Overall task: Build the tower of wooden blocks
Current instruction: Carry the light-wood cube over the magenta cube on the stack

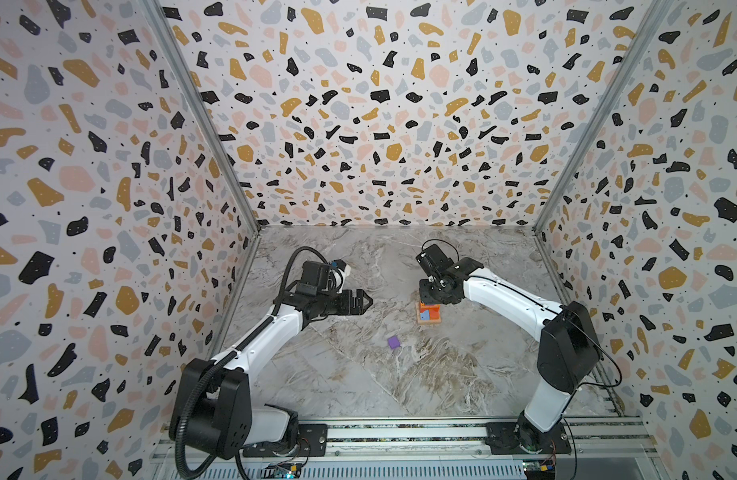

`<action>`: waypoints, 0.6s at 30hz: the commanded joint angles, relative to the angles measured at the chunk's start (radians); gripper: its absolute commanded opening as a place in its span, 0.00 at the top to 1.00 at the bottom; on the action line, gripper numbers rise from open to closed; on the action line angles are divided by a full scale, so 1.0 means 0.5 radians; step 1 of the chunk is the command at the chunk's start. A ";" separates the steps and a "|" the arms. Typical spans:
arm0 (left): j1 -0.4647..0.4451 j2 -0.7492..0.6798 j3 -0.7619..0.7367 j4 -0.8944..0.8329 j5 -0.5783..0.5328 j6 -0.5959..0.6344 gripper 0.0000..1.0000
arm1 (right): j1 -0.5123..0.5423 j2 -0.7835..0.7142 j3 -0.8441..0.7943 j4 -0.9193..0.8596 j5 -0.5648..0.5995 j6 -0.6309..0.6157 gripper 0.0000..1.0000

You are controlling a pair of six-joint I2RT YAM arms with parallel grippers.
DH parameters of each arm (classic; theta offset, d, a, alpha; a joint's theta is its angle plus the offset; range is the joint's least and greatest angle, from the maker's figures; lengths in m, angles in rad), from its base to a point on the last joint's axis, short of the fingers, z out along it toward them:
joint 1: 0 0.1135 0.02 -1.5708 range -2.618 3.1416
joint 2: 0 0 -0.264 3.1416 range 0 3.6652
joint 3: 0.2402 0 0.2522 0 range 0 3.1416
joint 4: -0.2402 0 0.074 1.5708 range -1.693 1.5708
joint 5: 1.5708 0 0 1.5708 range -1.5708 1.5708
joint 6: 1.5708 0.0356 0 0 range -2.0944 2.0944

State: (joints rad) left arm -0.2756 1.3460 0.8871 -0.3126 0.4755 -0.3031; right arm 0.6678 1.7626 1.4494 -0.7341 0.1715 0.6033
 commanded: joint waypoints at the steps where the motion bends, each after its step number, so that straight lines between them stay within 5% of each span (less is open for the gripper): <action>1: 0.013 -0.047 -0.011 0.044 0.048 -0.002 0.00 | -0.005 -0.001 0.068 -0.054 0.044 0.047 0.75; 18: 0.011 -0.051 -0.013 0.048 0.046 -0.010 0.00 | -0.007 0.038 0.052 -0.014 0.041 0.070 0.75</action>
State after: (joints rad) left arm -0.2756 1.3411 0.8871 -0.3126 0.4889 -0.3038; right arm 0.6674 1.7874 1.4494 -0.7319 0.1772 0.6258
